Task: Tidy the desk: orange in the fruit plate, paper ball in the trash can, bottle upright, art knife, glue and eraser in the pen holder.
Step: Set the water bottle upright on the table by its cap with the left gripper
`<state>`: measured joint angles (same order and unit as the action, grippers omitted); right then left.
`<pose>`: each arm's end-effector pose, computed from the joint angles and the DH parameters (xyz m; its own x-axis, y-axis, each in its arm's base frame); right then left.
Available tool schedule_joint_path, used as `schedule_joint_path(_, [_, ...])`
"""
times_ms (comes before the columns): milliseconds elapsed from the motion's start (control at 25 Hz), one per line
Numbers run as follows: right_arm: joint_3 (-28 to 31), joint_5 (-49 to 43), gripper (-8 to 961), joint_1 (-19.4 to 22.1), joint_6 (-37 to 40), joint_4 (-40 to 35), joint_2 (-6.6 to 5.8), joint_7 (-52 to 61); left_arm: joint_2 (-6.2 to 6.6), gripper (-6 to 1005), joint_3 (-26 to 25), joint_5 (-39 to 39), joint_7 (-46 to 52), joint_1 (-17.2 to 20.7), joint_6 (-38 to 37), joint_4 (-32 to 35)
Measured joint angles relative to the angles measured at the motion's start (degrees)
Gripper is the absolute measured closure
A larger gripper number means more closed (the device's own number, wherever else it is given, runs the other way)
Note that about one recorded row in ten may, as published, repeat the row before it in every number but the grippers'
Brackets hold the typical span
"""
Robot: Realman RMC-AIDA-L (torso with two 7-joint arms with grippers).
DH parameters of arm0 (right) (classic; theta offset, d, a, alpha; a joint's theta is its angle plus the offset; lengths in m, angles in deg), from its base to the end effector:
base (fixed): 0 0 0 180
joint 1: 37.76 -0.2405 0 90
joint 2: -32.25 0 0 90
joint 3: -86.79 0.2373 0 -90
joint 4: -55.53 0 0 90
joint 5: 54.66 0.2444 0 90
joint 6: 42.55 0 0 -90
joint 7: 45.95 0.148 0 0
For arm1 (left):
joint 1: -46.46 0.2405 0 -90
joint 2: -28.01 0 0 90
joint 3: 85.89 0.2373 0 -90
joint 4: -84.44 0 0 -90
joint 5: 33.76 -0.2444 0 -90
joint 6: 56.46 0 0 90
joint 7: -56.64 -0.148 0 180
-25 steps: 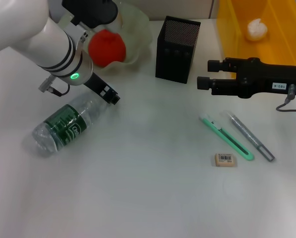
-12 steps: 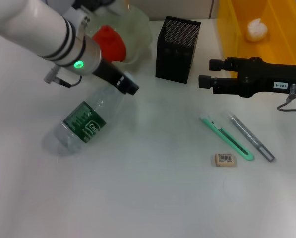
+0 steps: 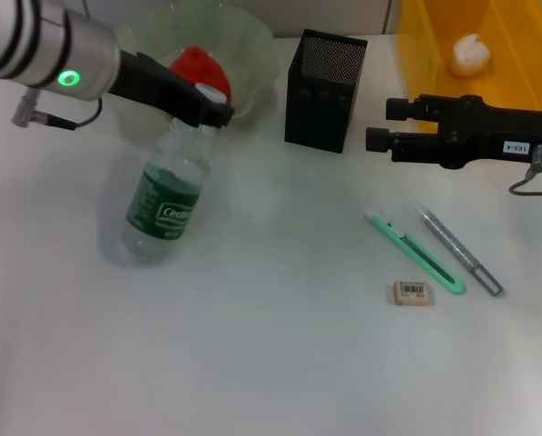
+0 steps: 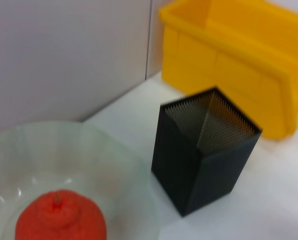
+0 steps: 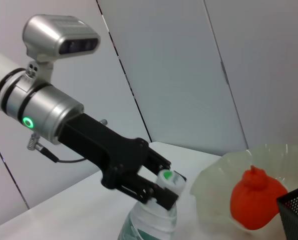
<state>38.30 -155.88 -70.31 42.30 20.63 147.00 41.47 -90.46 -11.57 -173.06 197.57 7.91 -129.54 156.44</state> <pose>0.2453 0.3803 0.0221 0.7115 -0.3924 -0.5829 -0.5421 -0.8343 -0.1000 -0.1258 0.4279 0.0153 0.8397 0.5362 0.0855 0.5120 -0.7296 -0.4534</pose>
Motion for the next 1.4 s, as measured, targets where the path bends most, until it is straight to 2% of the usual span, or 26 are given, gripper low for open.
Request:
schedule_joint_path(80, [0.05, 0.02, 215, -0.01, -0.20, -0.21, 0.04, 0.04, 0.04, 534, -3.52, 3.36, -2.29, 1.21, -1.09, 0.92])
schedule_joint_path(520, [0.15, 0.07, 217, -0.74, -0.79, -0.45, 0.03, 0.24, 0.29, 522, -7.83, 4.22, -4.76, 2.87, -2.22, 2.14])
schedule_joint_path(1000, [0.15, 0.06, 220, -1.31, -1.49, -0.42, 0.38, 0.09, 0.26, 508, -8.93, 4.29, -5.06, 4.59, -2.77, 5.54])
schedule_joint_path(1400, [0.15, 0.05, 222, -1.21, -2.00, -0.37, 0.46, -0.09, 0.16, 497, -8.98, 4.33, -5.06, 4.71, -2.65, 5.63])
